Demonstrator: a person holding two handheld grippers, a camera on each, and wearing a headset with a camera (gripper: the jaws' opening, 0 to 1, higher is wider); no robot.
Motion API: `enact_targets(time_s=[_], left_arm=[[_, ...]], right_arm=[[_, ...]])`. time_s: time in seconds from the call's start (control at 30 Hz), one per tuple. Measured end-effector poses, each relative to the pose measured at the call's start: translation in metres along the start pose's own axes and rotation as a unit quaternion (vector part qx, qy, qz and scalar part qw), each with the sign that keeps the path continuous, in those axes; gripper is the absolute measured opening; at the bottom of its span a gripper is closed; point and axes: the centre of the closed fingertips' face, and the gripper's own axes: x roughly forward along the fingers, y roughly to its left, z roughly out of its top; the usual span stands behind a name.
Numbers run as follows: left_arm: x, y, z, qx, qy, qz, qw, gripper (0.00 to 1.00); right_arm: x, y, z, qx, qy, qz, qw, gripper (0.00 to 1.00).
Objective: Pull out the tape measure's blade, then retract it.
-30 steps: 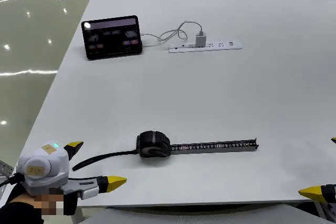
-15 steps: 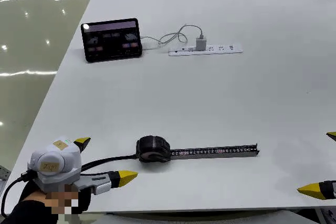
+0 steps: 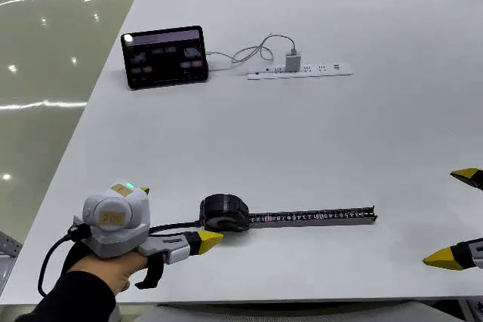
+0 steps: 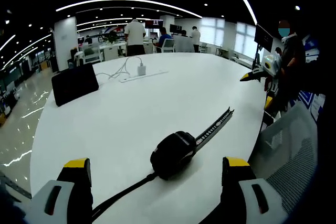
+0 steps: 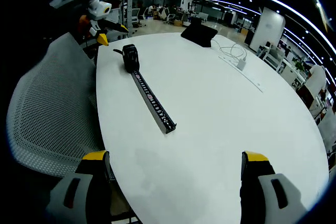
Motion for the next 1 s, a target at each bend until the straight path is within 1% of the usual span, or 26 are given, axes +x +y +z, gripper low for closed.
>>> enact_targets(time_s=[0.03, 0.07, 0.1, 0.13, 0.17, 0.2, 0.23, 0.3, 0.33, 0.37, 0.4, 0.43, 0.47, 0.53, 0.57, 0.6, 0.63, 0.67, 0.73, 0.8, 0.83, 0.87, 0.9, 0.93, 1.0], left_arm=[[0.002, -0.004, 0.001, -0.018, 0.003, -0.001, 0.9998, 1.00], [0.004, -0.006, 0.002, -0.028, 0.002, 0.000, 0.9996, 1.00], [0.007, -0.006, 0.002, -0.035, 0.006, 0.006, 0.9994, 1.00], [0.009, -0.006, -0.001, -0.037, 0.019, 0.012, 0.9991, 1.00], [0.010, -0.006, 0.000, -0.041, 0.020, 0.018, 0.9988, 1.00], [0.012, -0.006, 0.004, -0.047, 0.012, 0.024, 0.9985, 1.00], [0.013, -0.009, 0.006, -0.048, 0.005, 0.022, 0.9986, 1.00], [0.017, -0.014, 0.009, -0.053, 0.002, 0.022, 0.9984, 1.00], [0.018, -0.018, 0.012, -0.064, -0.005, 0.017, 0.9978, 1.00], [0.020, -0.025, 0.016, -0.071, -0.012, 0.008, 0.9974, 1.00], [0.022, -0.028, 0.018, -0.072, -0.016, 0.006, 0.9973, 1.00], [0.022, -0.031, 0.021, -0.074, -0.020, 0.007, 0.9970, 1.00], [0.023, -0.033, 0.023, -0.078, -0.021, 0.009, 0.9966, 1.00], [0.025, -0.036, 0.024, -0.078, -0.025, 0.015, 0.9966, 1.00], [0.026, -0.030, 0.024, -0.068, -0.029, 0.041, 0.9964, 1.00], [0.025, -0.026, 0.025, -0.062, -0.034, 0.059, 0.9958, 1.00], [0.024, -0.025, 0.026, -0.052, -0.043, 0.071, 0.9951, 1.00], [0.025, -0.027, 0.024, -0.056, -0.042, 0.068, 0.9953, 1.00], [0.025, -0.024, 0.017, -0.063, -0.036, 0.080, 0.9941, 1.00], [0.027, -0.024, 0.013, -0.069, -0.031, 0.079, 0.9940, 1.00], [0.028, -0.023, 0.009, -0.086, -0.027, 0.078, 0.9929, 1.00], [0.029, -0.023, 0.007, -0.095, -0.023, 0.076, 0.9923, 1.00], [0.031, -0.024, 0.005, -0.100, -0.024, 0.074, 0.9919, 1.00], [0.034, -0.024, 0.004, -0.099, -0.039, 0.072, 0.9917, 1.00], [0.037, -0.019, 0.005, -0.100, -0.038, 0.076, 0.9913, 1.00]], right_arm=[[0.003, 0.000, 0.000, -0.001, 0.004, 0.005, 1.0000, 1.00], [0.005, 0.001, 0.000, -0.002, 0.005, 0.009, 0.9999, 1.00], [0.008, 0.002, 0.000, -0.005, 0.007, 0.014, 0.9999, 1.00], [0.011, 0.004, -0.001, -0.010, 0.011, 0.019, 0.9997, 1.00], [0.012, 0.004, -0.001, -0.012, 0.013, 0.023, 0.9996, 1.00], [0.015, 0.006, 0.000, -0.016, 0.014, 0.027, 0.9994, 1.00], [0.016, 0.006, 0.001, -0.017, 0.013, 0.029, 0.9994, 1.00], [0.020, 0.006, 0.002, -0.020, 0.015, 0.034, 0.9991, 1.00], [0.022, 0.006, 0.002, -0.021, 0.017, 0.036, 0.9990, 1.00], [0.025, 0.007, 0.000, -0.026, 0.023, 0.041, 0.9985, 1.00], [0.026, 0.007, -0.001, -0.031, 0.026, 0.044, 0.9982, 1.00], [0.028, 0.007, -0.001, -0.036, 0.029, 0.046, 0.9979, 1.00], [0.029, 0.007, -0.002, -0.041, 0.031, 0.048, 0.9975, 1.00], [0.031, 0.006, -0.002, -0.048, 0.035, 0.050, 0.9970, 1.00], [0.033, 0.005, -0.001, -0.051, 0.037, 0.053, 0.9966, 1.00], [0.035, 0.004, 0.000, -0.054, 0.038, 0.055, 0.9963, 1.00], [0.037, 0.004, 0.001, -0.060, 0.039, 0.058, 0.9958, 1.00], [0.038, 0.003, 0.003, -0.062, 0.039, 0.059, 0.9956, 1.00], [0.042, 0.003, 0.006, -0.072, 0.038, 0.064, 0.9946, 1.00], [0.045, 0.003, 0.009, -0.073, 0.039, 0.070, 0.9941, 1.00], [0.047, 0.005, 0.010, -0.077, 0.040, 0.077, 0.9933, 1.00], [0.049, 0.004, 0.010, -0.081, 0.041, 0.079, 0.9928, 1.00], [0.052, 0.005, 0.010, -0.085, 0.042, 0.082, 0.9921, 1.00], [0.054, 0.005, 0.011, -0.087, 0.045, 0.086, 0.9915, 0.99], [0.058, 0.006, 0.011, -0.092, 0.049, 0.090, 0.9905, 0.99]])
